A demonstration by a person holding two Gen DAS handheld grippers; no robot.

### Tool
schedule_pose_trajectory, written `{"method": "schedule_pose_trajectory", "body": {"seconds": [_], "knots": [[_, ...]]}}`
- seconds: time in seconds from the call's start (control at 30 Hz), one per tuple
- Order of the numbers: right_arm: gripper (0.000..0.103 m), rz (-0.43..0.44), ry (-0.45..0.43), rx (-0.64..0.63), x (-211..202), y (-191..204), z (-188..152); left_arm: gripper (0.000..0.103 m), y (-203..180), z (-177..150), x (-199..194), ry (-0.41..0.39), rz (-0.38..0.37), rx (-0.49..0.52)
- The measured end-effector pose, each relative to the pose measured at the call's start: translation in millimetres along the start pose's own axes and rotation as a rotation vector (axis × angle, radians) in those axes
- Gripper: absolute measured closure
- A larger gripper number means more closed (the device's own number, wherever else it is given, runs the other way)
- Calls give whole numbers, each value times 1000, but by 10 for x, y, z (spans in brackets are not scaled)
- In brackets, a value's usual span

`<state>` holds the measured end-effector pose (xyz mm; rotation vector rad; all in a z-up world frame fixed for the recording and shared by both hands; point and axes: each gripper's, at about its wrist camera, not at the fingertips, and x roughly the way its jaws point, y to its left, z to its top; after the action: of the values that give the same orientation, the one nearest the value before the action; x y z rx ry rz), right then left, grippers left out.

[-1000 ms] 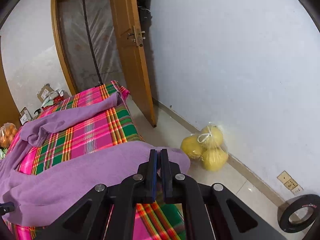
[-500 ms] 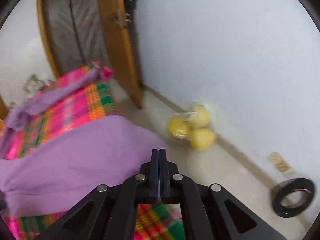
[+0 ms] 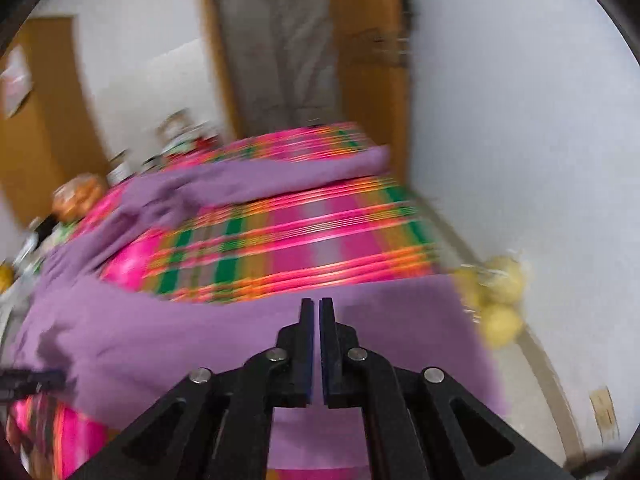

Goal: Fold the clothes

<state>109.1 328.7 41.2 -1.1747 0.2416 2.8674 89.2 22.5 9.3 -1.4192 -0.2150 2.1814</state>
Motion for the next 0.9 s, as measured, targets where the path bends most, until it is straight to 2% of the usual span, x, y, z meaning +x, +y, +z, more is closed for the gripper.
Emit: {"method": "schedule_pose_trajectory", "body": {"seconds": [0.07, 0.23, 0.3, 0.4, 0.7, 0.83, 0.9], "knots": [[95, 68, 40, -59, 107, 248, -66, 74, 108, -34, -80, -12, 19, -28], [92, 176, 86, -171, 244, 741, -214, 74, 397, -124, -294, -45, 74, -103], [82, 244, 101, -209, 238, 920, -280, 74, 513, -160, -380, -58, 96, -133], [72, 327, 123, -292, 209, 1204, -410, 74, 695, -250, -517, -87, 110, -200], [56, 460, 178, -490, 65, 1690, -733, 74, 1160, -523, -904, -177, 144, -397], [55, 456, 210, -545, 97, 1848, -836, 74, 1367, -645, -1076, -217, 159, -484], [55, 431, 197, -588, 95, 1925, -880, 74, 1471, -706, -1162, -237, 167, -528]]}}
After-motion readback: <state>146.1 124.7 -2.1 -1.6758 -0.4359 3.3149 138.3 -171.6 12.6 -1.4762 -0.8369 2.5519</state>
